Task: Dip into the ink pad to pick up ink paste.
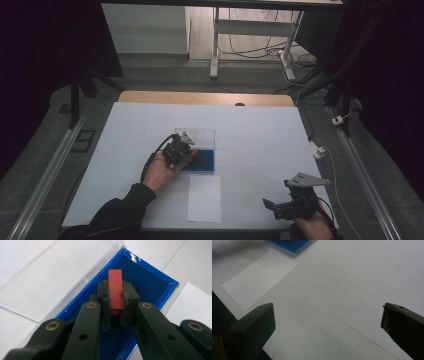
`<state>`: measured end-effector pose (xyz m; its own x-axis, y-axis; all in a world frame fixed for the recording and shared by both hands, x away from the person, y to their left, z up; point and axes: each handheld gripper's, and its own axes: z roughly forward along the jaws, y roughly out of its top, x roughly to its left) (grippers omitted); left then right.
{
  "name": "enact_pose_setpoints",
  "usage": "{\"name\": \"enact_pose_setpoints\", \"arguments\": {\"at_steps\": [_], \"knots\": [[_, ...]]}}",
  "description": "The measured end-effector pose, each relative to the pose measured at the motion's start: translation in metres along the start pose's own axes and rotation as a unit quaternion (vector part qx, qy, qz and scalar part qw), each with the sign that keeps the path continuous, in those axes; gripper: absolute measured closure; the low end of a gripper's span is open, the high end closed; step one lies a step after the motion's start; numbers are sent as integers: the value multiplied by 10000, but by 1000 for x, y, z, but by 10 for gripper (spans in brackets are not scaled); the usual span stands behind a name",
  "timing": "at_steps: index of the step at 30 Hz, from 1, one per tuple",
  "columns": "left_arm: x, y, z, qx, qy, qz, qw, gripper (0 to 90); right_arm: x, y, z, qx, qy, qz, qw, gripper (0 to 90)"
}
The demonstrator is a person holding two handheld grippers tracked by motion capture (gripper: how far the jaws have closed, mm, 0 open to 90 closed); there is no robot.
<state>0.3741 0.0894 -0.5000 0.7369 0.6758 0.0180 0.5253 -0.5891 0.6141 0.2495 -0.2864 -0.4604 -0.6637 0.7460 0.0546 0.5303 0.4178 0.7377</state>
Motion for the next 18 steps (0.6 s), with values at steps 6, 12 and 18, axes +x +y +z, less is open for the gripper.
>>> {"name": "enact_pose_setpoints", "arguments": {"at_steps": [6,12,18], "knots": [[-2,4,-5,-74,199,52,9998,798,0,0,0,-13,19,17,10000,0],[10,6,-25,-319,-122,-306,9989,798,0,0,0,-7,17,22,10000,0],[11,4,-23,-217,-325,-397,9984,798,0,0,0,-1,8,-4,10000,0]]}}
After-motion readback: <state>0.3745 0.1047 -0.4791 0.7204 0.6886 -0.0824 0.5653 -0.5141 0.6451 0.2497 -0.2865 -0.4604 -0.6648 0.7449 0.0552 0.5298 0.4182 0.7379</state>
